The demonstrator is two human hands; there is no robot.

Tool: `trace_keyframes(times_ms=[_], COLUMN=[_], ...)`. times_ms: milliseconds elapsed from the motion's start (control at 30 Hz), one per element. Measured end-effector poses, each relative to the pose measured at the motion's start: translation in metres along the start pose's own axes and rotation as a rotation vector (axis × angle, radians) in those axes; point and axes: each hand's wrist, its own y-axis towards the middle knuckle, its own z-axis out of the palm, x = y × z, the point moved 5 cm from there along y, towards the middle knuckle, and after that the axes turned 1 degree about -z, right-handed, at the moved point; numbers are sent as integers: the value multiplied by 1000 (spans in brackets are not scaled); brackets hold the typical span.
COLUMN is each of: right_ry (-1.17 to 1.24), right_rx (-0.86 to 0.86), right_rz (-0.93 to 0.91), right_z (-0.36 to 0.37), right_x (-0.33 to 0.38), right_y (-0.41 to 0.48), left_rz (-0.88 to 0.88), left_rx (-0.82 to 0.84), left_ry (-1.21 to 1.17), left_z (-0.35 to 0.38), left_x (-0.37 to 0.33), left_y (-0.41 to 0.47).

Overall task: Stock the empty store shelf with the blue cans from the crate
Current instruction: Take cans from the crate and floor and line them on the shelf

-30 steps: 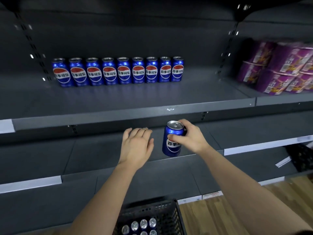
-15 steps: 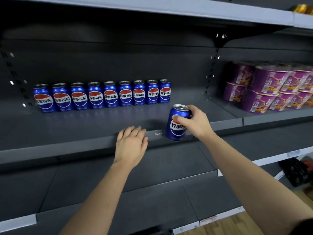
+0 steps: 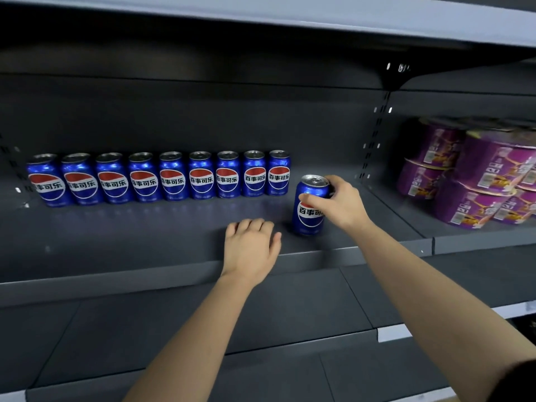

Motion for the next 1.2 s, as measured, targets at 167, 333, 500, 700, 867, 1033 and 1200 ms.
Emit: trace_keyframes(times_ms=[167, 333, 500, 700, 867, 1033, 1200], right_ry=[-16, 7, 67, 112, 108, 103, 115], right_rx=[11, -8, -10, 77, 93, 86, 50], right_rz=[17, 11, -24, -50, -27, 7, 16], right_z=[-7, -12, -8, -1, 3, 15, 28], right_x=[-21, -40, -48, -61, -65, -74, -76], right_y=[26, 42, 40, 39, 61, 86, 101], left_rz=[-13, -53, -112, -125, -124, -145, -184], left_rx=[-6, 19, -12, -36, -90, -124, -136], left_ry=[4, 18, 1, 21, 25, 13, 3], left_z=[8, 20, 19, 19, 18, 15, 13], left_x=[-22, -30, -27, -28, -30, -30, -30], left_y=[11, 16, 15, 12, 9, 9, 10])
